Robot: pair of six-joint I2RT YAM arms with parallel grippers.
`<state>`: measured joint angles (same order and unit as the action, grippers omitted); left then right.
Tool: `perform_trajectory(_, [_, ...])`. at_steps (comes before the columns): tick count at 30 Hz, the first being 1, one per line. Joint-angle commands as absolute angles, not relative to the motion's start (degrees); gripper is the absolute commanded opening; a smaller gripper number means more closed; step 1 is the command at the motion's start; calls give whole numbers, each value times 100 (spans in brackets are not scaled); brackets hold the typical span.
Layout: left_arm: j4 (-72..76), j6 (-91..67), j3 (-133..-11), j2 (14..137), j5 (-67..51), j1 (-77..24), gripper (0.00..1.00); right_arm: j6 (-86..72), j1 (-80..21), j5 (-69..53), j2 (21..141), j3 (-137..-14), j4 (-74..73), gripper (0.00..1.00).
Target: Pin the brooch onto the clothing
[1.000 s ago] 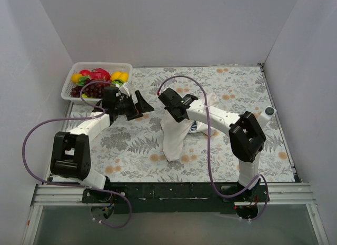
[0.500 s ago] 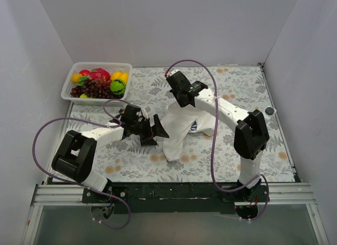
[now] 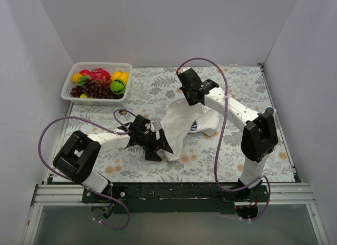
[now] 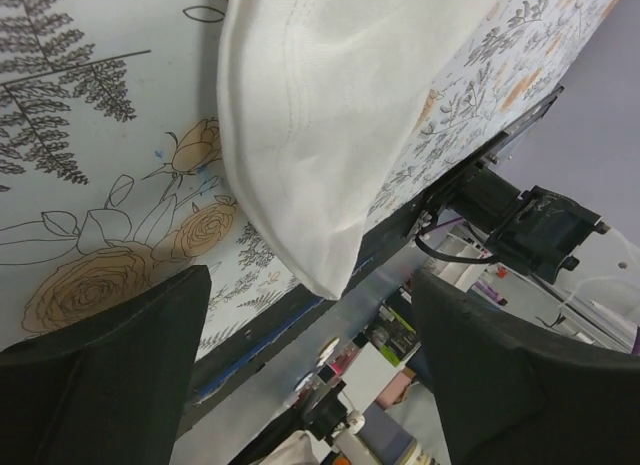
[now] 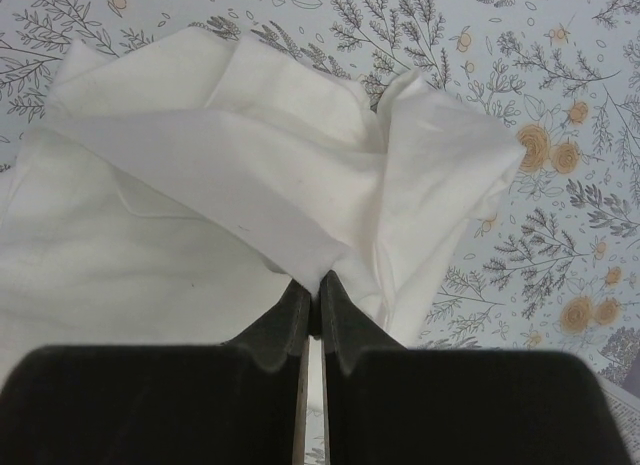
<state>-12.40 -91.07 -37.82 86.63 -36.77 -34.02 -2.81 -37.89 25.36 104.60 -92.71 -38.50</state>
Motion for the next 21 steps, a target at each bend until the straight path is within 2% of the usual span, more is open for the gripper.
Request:
perform_trajectory(1, [-1213,-9421,-3902,8780,-3516,-3603,75,-352,-3762,2540,10160,-9158,-3647,1])
perform_trajectory(7, [-879,-9598,-3999,9193,-3568,-3744,59,-352,-3753,2531,10099,-9079,-3630,1])
perform_trajectory(9, [-748,-9685,-3990,9290,-3525,-3779,49,-369,-3744,2540,10081,-9062,-3621,1])
perform_trajectory(10, [-695,-9720,-3947,9299,-3507,-3779,38,-360,-3735,2523,10081,-9070,-3621,1])
perform_trajectory(12, [-642,-9729,-3981,9351,-3446,-3779,30,-360,-3735,2531,10064,-9079,-3630,1])
perform_trajectory(15, [-642,-9695,-4087,9387,-3410,-3779,11,-369,-3735,2531,10020,-9044,-3621,1])
perform_trajectory(17, [-650,-9659,-4174,9369,-3349,-3779,2,-343,-3718,2540,10020,-9035,-3612,1])
perform_trajectory(21, [-931,-9352,-4596,9351,-3138,-3771,0,-290,-3727,2689,10063,-9140,-3665,1])
